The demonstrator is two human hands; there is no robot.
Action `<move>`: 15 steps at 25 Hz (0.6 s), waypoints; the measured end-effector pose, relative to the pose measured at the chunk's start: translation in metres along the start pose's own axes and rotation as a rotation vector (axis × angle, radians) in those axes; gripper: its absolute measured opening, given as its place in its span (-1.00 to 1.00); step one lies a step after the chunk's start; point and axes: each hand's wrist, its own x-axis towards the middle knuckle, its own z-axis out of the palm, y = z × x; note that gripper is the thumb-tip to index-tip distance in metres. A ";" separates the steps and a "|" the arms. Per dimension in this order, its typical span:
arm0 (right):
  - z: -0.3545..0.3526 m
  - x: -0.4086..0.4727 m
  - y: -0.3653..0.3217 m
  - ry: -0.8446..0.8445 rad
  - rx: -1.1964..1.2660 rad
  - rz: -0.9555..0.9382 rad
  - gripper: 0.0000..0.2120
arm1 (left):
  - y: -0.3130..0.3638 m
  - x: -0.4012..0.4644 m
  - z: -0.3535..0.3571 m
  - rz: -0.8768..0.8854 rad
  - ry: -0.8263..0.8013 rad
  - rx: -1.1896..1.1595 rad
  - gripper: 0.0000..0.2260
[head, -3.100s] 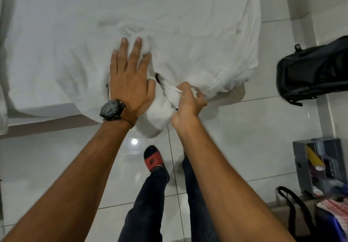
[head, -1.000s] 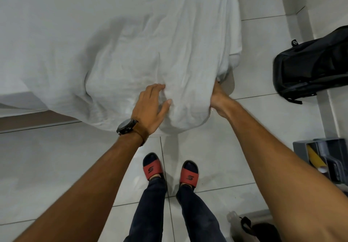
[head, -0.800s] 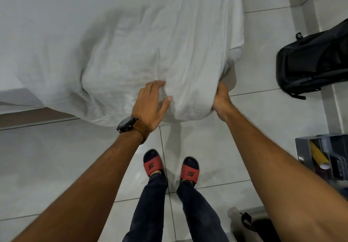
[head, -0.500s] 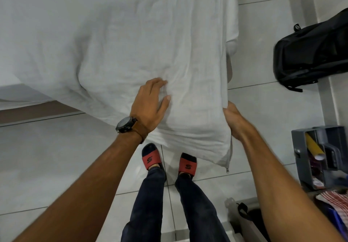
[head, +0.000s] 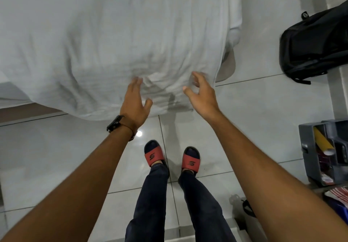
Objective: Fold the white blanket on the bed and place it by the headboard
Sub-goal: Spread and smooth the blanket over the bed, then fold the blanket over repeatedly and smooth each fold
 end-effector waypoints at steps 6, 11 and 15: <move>0.049 0.018 0.025 -0.037 0.469 0.451 -0.46 | -0.062 0.014 -0.006 -0.804 0.344 -0.830 -0.81; 0.121 0.054 0.065 -0.082 1.033 0.677 -0.56 | -0.110 0.029 0.050 -1.026 0.540 -1.377 -0.64; 0.184 0.089 0.096 0.032 1.225 0.651 -0.37 | -0.159 0.063 0.088 -0.941 0.573 -1.760 -0.21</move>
